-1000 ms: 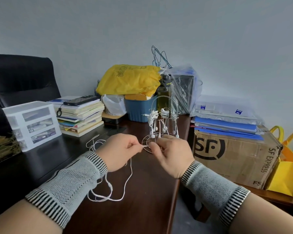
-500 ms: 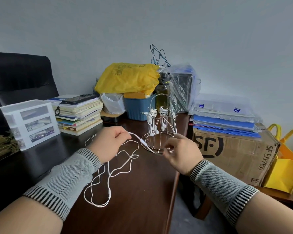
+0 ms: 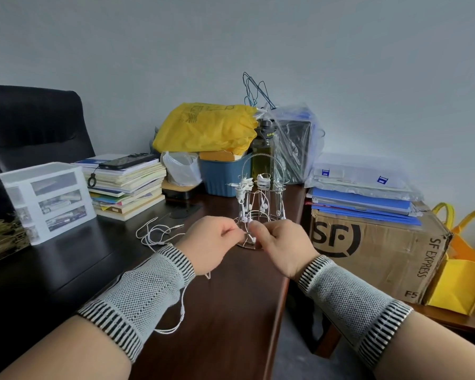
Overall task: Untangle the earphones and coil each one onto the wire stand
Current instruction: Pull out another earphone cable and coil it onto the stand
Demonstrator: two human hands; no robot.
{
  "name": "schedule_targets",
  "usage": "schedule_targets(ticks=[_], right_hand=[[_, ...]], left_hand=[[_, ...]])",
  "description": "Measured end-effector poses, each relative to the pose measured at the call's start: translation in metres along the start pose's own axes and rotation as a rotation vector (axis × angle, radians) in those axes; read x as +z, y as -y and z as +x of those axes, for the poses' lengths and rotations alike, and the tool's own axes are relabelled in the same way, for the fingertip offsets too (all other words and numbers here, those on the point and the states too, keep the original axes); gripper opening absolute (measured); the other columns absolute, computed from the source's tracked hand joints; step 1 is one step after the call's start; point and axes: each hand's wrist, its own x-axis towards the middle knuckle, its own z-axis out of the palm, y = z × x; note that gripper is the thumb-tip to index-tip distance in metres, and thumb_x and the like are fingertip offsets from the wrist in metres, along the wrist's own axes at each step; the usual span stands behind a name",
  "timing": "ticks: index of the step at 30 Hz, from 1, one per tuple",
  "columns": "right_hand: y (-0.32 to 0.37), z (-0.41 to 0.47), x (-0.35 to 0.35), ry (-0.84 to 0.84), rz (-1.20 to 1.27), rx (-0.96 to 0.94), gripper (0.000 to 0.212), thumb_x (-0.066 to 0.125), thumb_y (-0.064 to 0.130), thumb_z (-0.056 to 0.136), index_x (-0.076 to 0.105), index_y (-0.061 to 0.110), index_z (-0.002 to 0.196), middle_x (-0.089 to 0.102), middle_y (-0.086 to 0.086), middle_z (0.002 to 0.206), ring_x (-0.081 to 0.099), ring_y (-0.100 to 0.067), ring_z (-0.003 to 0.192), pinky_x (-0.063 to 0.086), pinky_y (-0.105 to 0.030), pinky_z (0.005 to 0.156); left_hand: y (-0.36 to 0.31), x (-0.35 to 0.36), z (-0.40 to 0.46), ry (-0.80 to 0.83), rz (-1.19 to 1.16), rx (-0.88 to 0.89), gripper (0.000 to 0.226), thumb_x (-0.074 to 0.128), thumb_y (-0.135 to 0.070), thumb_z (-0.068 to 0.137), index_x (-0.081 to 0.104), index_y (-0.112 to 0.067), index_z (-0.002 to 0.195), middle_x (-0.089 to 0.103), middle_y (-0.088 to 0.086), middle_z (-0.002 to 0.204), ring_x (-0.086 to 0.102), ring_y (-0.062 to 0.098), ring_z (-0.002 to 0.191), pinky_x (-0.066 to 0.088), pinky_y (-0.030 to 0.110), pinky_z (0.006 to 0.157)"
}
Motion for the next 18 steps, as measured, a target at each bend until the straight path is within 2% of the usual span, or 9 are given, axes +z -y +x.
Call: schedule_targets(ticks=[2, 4, 7, 10, 12, 14, 16, 18], right_hand=[[-0.005, -0.001, -0.004, -0.026, -0.032, 0.064, 0.052, 0.044, 0.046, 0.097, 0.055, 0.020, 0.053, 0.053, -0.001, 0.052, 0.054, -0.017, 0.058, 0.039, -0.028, 0.061], [-0.011, 0.001, -0.005, -0.017, -0.089, 0.102, 0.050, 0.045, 0.044, 0.096, 0.059, 0.015, 0.057, 0.045, 0.002, 0.048, 0.049, -0.016, 0.055, 0.035, -0.026, 0.057], [-0.019, 0.002, -0.006, 0.039, -0.214, 0.150, 0.047, 0.049, 0.036, 0.093, 0.048, 0.014, 0.051, 0.044, 0.000, 0.049, 0.046, -0.015, 0.051, 0.033, -0.024, 0.049], [-0.026, 0.002, -0.007, 0.145, -0.322, 0.199, 0.041, 0.053, 0.031, 0.086, 0.046, 0.014, 0.050, 0.047, -0.001, 0.052, 0.048, -0.016, 0.052, 0.040, -0.024, 0.051], [-0.028, 0.001, -0.008, 0.248, -0.370, 0.227, 0.033, 0.055, 0.031, 0.084, 0.060, 0.009, 0.060, 0.058, -0.003, 0.063, 0.059, -0.018, 0.062, 0.052, -0.027, 0.058], [-0.024, 0.000, -0.007, 0.326, -0.421, 0.202, 0.025, 0.056, 0.029, 0.085, 0.071, 0.011, 0.078, 0.066, -0.001, 0.077, 0.064, -0.017, 0.076, 0.055, -0.026, 0.069], [-0.020, -0.002, -0.003, 0.260, -0.387, 0.093, 0.022, 0.053, 0.024, 0.088, 0.073, 0.017, 0.094, 0.068, 0.001, 0.090, 0.064, -0.017, 0.087, 0.049, -0.023, 0.078], [-0.011, -0.002, 0.002, 0.094, -0.213, -0.033, 0.028, 0.050, 0.017, 0.091, 0.070, 0.019, 0.111, 0.069, -0.002, 0.106, 0.063, -0.019, 0.102, 0.044, -0.023, 0.089]], left_hand=[[0.006, -0.005, 0.000, -0.004, 0.003, -0.028, 0.024, 0.057, -0.034, 0.093, 0.069, -0.025, 0.074, 0.051, -0.008, 0.050, 0.043, 0.007, 0.047, 0.036, 0.029, 0.054], [0.011, -0.009, -0.002, 0.007, 0.011, -0.054, 0.023, 0.057, -0.034, 0.093, 0.069, -0.029, 0.074, 0.050, -0.012, 0.046, 0.044, 0.004, 0.043, 0.035, 0.026, 0.051], [0.018, -0.014, -0.003, -0.007, 0.031, -0.078, 0.022, 0.059, -0.034, 0.092, 0.071, -0.028, 0.074, 0.066, -0.005, 0.062, 0.055, 0.006, 0.057, 0.045, 0.030, 0.061], [0.024, -0.018, -0.005, -0.036, 0.022, -0.109, 0.021, 0.062, -0.032, 0.090, 0.071, -0.026, 0.073, 0.062, -0.010, 0.056, 0.051, -0.001, 0.050, 0.037, 0.023, 0.057], [0.027, -0.019, -0.006, -0.047, 0.021, -0.116, 0.019, 0.063, -0.032, 0.090, 0.071, -0.028, 0.073, 0.063, -0.010, 0.060, 0.054, -0.001, 0.056, 0.038, 0.021, 0.059], [0.028, -0.017, -0.006, -0.039, 0.013, -0.103, 0.019, 0.063, -0.033, 0.090, 0.070, -0.029, 0.072, 0.068, -0.005, 0.068, 0.060, 0.005, 0.065, 0.046, 0.026, 0.064], [0.023, -0.013, -0.006, -0.014, 0.002, -0.087, 0.020, 0.063, -0.035, 0.089, 0.070, -0.027, 0.072, 0.067, -0.002, 0.065, 0.057, 0.008, 0.060, 0.048, 0.029, 0.064], [0.016, -0.005, -0.005, 0.000, 0.010, -0.053, 0.023, 0.064, -0.036, 0.089, 0.069, -0.024, 0.070, 0.060, -0.006, 0.057, 0.050, 0.002, 0.052, 0.043, 0.026, 0.058]])
